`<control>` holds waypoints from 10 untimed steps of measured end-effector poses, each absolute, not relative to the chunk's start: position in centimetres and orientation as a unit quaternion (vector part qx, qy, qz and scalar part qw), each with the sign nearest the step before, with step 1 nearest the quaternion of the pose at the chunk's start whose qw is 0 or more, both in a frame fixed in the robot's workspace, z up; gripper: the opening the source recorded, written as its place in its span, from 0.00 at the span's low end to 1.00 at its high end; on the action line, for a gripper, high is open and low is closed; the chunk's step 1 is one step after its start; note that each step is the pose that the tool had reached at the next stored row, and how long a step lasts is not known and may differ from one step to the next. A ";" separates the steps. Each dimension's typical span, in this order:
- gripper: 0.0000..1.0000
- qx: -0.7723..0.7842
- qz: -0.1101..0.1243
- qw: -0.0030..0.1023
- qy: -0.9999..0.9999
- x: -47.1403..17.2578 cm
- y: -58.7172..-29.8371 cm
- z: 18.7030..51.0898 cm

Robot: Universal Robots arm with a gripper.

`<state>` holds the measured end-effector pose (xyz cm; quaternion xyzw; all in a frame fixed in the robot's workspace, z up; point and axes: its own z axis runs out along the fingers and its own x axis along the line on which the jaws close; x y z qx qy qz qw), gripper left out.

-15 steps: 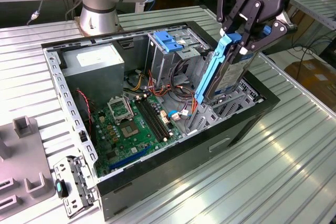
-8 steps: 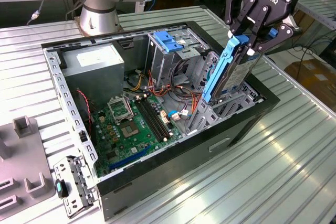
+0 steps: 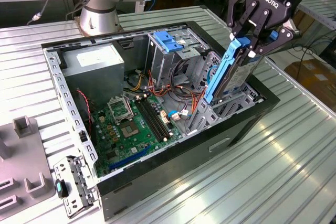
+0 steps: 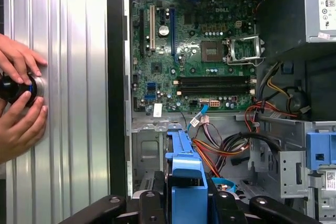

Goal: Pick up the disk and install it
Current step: 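Insert the disk into the insertion slot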

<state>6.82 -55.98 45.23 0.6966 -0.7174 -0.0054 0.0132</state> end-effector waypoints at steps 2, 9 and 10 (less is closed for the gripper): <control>0.37 0.697 -0.005 0.013 -0.717 6.8 -56.0 45.2; 0.37 0.697 -0.005 0.013 -0.717 6.9 -56.0 45.1; 0.37 0.697 -0.005 0.013 -0.717 6.9 -56.0 45.1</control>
